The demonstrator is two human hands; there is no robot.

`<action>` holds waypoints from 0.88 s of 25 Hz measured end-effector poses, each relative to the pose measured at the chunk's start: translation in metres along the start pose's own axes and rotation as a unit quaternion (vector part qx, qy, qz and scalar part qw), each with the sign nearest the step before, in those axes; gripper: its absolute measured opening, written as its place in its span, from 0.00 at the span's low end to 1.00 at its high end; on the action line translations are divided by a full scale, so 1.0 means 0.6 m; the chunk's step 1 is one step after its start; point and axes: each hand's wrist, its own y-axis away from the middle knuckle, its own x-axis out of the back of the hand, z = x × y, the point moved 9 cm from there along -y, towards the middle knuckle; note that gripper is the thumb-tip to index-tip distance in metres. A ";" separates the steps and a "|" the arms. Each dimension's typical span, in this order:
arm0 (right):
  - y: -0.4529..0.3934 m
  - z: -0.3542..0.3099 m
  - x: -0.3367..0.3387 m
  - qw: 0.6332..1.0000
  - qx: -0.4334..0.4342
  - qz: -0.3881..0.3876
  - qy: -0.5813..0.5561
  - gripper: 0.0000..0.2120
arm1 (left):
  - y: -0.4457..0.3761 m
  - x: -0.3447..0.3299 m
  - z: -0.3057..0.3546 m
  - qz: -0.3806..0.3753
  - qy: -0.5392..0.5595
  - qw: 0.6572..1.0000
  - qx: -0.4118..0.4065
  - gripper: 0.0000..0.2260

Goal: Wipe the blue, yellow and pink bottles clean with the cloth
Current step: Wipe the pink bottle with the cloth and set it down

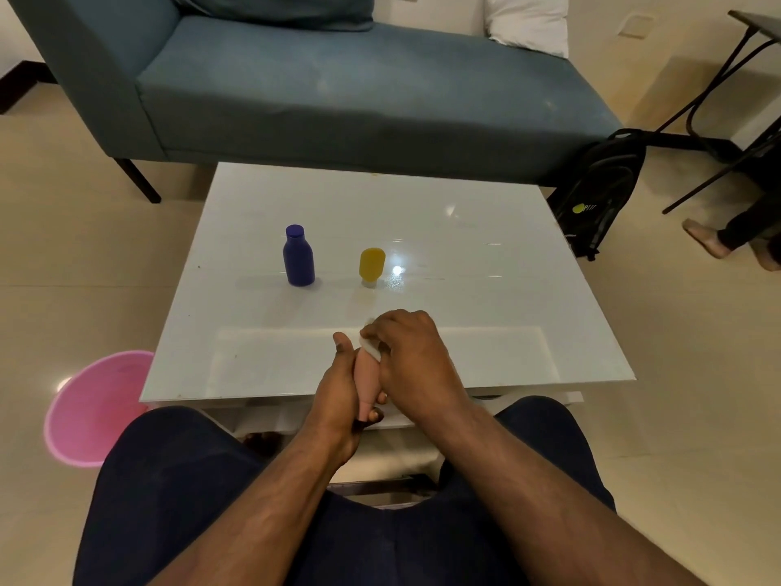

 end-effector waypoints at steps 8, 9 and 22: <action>0.000 -0.018 -0.006 0.999 0.026 -0.035 0.031 0.16 | -0.001 -0.001 0.002 0.007 -0.007 1.000 -0.006 0.28; -0.009 0.000 0.002 1.000 -0.013 -0.022 0.006 0.16 | 0.000 0.000 0.002 0.006 -0.011 1.000 -0.002 0.30; 0.014 0.021 0.008 0.996 -0.057 0.012 -0.075 0.12 | -0.011 -0.001 -0.004 -0.021 0.094 0.995 0.025 0.31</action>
